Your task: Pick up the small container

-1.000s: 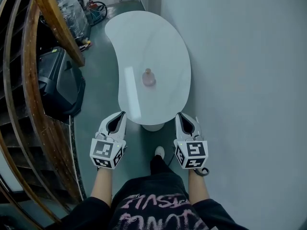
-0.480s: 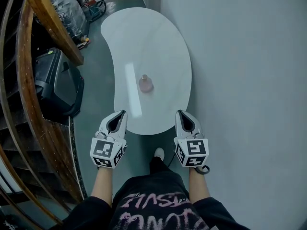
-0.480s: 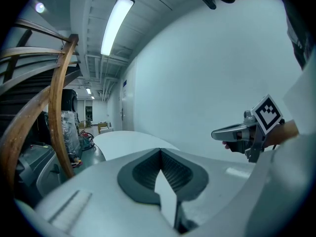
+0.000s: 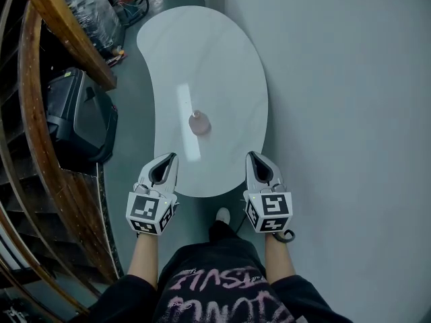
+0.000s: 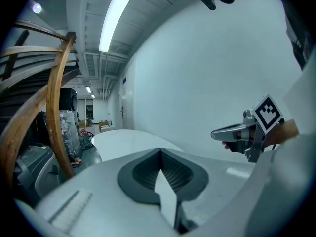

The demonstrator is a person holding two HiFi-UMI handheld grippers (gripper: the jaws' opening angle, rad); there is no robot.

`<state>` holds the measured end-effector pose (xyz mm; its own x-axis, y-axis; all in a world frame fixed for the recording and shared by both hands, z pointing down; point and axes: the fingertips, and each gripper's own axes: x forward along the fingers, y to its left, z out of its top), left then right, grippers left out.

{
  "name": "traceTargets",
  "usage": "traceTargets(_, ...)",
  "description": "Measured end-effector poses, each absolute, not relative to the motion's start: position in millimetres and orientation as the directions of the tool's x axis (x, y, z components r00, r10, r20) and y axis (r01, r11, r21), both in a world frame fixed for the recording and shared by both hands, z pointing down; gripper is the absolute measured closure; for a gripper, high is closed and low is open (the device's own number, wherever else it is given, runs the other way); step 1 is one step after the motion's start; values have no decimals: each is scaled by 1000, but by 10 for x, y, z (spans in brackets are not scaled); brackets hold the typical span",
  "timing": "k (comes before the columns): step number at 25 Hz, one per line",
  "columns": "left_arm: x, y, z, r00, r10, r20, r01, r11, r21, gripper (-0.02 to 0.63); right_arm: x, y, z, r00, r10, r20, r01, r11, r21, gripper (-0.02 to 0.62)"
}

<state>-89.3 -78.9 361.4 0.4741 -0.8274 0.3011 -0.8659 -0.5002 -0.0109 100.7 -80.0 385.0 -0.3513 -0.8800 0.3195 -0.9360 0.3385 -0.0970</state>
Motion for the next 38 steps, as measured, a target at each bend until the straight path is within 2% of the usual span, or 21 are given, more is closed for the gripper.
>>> traceTargets(22,-870,-861,3410,416,-861,291,-890,-452,-64,606,926,-1054,3744,-434,-854,288,-901,417,-120,584)
traceTargets(38,-858,-956,3441,439,-857,269,-882,-468,-52,606,936,-1107,3743,-406,-870,281,-914,392,-107,584)
